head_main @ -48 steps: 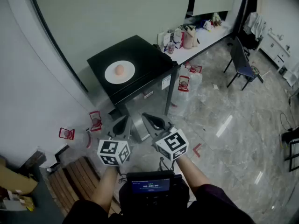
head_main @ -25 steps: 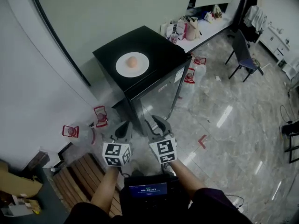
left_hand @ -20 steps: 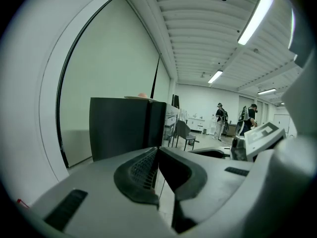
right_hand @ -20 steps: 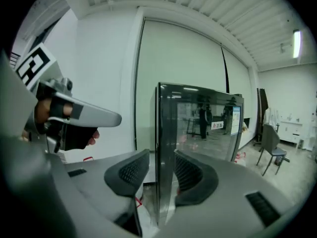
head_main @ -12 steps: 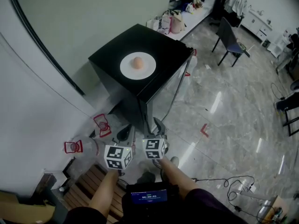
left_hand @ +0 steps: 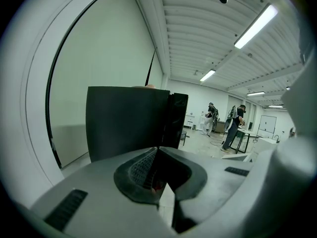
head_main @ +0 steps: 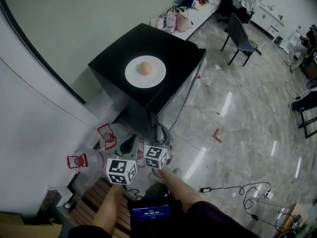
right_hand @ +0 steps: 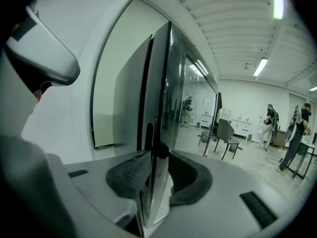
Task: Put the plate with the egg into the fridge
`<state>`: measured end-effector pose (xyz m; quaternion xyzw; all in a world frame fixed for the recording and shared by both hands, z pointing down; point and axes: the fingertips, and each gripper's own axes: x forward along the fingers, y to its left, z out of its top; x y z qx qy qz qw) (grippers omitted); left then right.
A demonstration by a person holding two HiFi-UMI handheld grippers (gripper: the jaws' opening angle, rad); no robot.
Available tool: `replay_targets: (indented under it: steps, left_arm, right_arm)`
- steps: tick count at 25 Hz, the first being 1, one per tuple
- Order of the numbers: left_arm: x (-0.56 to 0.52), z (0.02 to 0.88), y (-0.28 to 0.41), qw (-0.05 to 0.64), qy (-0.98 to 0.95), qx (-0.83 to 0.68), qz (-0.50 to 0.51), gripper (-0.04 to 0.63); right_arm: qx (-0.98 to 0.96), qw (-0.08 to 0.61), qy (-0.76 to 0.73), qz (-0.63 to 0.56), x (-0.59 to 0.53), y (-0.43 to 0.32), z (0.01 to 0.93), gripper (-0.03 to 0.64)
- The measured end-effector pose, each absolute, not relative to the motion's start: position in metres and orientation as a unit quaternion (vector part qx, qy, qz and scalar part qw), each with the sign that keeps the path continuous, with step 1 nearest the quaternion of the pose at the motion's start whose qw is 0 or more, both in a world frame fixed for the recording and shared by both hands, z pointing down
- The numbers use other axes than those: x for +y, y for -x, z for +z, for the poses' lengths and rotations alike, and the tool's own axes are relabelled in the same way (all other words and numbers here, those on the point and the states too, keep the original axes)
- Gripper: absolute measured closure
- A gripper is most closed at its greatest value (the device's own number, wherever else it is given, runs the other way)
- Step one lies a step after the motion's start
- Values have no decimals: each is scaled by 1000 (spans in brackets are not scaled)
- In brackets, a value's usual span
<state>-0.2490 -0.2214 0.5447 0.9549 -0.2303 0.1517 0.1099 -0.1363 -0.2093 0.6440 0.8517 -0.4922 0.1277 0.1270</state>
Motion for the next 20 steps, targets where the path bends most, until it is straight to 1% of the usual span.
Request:
replay_targets:
  steps: [4, 10, 15, 20]
  left_arm:
    - [-223, 548, 249, 113, -956, -222, 152, 584]
    - [-215, 541, 222, 95, -970, -168, 148, 584]
    - [-210, 531, 203, 75, -976, -142, 145, 584]
    - [-206, 526, 194, 74, -979, -127, 139, 584]
  right_arm:
    - [-498, 119, -849, 132, -209, 138, 645, 513]
    - [-521, 123, -833, 141, -208, 140, 646, 515]
    - [-528, 107, -827, 158, -204, 140, 645, 529]
    - [-538, 99, -822, 160, -203, 141, 643, 535]
